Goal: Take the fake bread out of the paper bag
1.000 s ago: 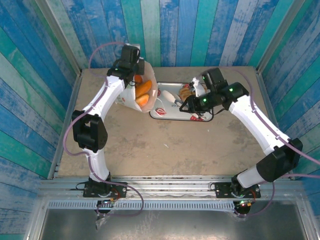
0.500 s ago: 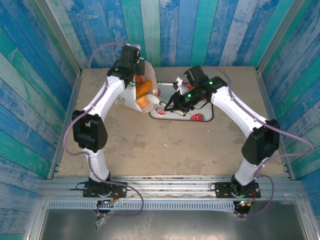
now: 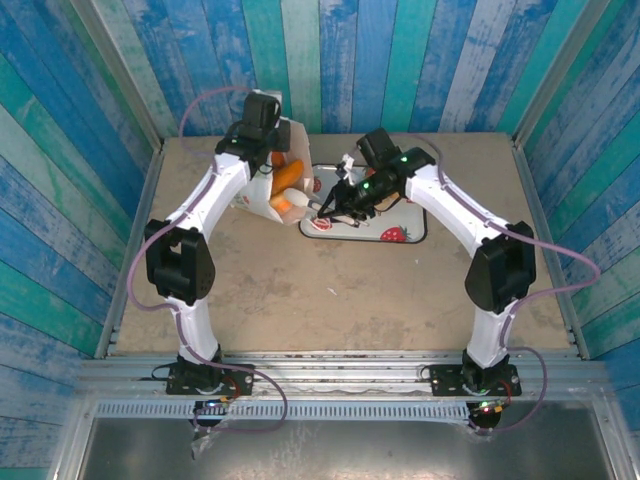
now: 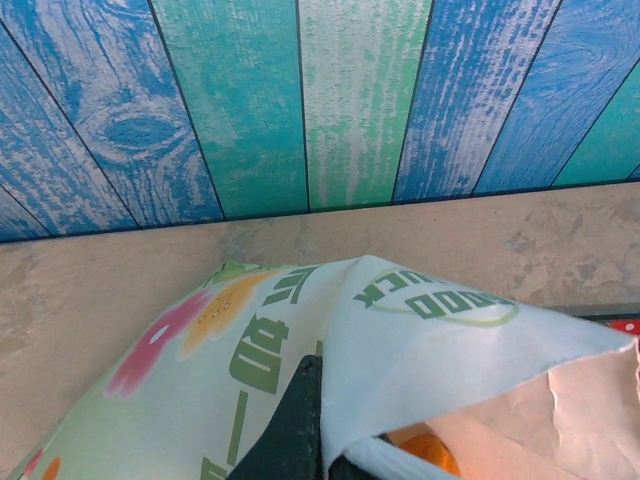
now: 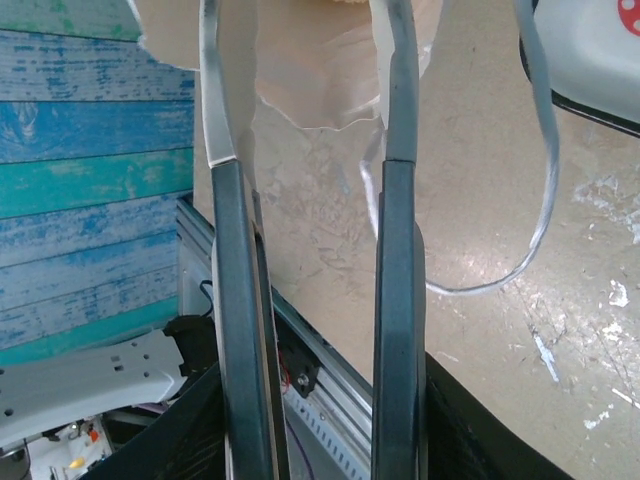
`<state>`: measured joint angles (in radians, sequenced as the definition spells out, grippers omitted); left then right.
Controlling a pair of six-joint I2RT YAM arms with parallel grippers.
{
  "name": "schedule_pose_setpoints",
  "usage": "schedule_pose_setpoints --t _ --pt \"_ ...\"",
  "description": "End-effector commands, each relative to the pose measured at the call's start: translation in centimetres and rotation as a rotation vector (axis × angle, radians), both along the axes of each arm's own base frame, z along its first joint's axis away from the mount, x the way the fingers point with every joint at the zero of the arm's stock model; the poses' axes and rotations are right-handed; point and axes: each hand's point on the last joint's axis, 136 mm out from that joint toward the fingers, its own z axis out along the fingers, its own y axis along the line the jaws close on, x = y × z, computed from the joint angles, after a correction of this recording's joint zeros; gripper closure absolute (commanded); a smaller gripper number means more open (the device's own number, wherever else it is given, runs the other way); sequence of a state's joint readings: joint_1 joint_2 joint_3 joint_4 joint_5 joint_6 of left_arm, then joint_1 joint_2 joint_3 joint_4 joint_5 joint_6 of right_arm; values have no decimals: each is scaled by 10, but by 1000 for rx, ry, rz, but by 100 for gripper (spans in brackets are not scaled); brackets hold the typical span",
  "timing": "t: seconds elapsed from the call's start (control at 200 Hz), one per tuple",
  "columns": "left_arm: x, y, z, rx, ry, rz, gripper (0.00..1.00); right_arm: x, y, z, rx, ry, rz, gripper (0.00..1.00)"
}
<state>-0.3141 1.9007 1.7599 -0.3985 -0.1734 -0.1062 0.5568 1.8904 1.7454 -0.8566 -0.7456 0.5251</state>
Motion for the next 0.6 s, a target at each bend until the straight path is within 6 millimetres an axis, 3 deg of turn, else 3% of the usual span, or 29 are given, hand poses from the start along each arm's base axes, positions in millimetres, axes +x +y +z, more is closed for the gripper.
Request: schedule_pose_setpoints --t 0.0,0.596 --pt "-14 2 2 1 22 -14 100 -2 7 4 18 25 16 56" --pt "-23 -5 -3 -35 30 -57 100 12 11 -28 -59 90 11 52"
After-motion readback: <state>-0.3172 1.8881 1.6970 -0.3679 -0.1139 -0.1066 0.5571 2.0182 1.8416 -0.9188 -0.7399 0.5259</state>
